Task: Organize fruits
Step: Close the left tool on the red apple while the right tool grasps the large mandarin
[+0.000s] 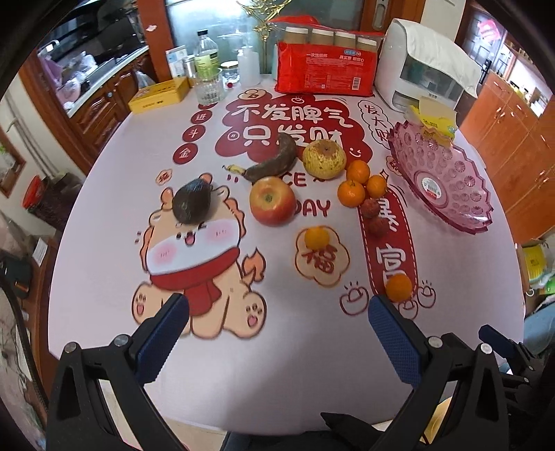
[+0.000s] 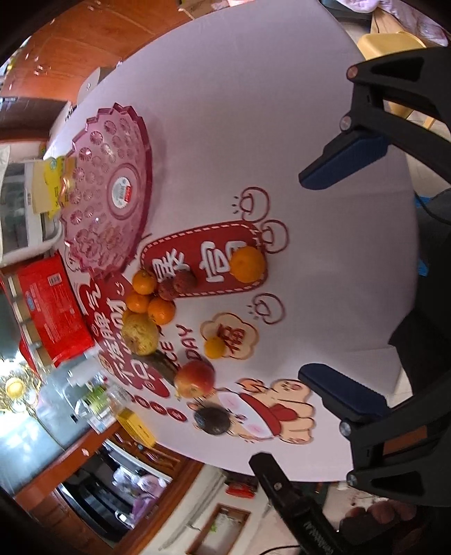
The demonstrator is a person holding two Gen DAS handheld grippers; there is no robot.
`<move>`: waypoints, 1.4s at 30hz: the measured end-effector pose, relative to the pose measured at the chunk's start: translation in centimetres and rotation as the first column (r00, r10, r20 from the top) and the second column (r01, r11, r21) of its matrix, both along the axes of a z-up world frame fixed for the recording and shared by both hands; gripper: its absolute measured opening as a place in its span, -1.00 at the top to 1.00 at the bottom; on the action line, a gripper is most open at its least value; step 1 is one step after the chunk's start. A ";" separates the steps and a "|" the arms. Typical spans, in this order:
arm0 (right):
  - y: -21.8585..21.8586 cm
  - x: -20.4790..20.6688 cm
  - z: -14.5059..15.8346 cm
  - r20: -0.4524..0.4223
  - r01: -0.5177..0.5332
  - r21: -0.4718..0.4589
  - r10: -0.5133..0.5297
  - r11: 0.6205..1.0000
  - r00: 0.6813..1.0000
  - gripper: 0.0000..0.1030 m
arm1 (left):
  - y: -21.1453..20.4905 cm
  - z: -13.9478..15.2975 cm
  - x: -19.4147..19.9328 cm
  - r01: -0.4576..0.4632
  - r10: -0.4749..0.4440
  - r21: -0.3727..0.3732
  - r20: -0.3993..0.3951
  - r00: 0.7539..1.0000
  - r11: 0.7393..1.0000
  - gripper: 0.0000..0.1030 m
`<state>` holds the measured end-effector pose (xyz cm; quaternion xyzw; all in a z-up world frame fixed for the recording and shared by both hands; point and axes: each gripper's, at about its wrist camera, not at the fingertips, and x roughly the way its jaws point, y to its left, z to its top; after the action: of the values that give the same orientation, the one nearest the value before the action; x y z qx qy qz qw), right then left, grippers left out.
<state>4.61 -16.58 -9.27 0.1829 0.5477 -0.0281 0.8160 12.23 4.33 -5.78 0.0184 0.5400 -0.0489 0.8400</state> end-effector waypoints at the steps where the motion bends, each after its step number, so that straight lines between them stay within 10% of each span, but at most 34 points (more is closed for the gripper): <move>1: 0.1 0.4 -0.2 0.008 0.012 -0.010 -0.012 1.000 1.000 -0.96 | 0.1 -0.1 0.8 0.008 -0.008 0.003 0.000 1.000 1.000 -0.99; 25: 2.6 3.5 -8.5 0.207 0.079 -0.246 -0.027 0.966 0.978 -0.93 | 0.2 -9.6 14.9 0.083 -0.083 -0.081 0.004 0.997 0.993 -0.99; 42: 3.7 4.7 -11.6 0.113 0.053 -0.302 -0.020 0.952 0.993 -0.33 | 0.4 -15.1 17.1 0.077 -0.089 -0.117 -0.100 0.991 0.990 -0.83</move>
<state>9.35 -12.88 -20.87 0.0665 0.4883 -0.1172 0.8622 29.32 4.71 -20.92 -0.0094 0.5787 -0.1152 0.8073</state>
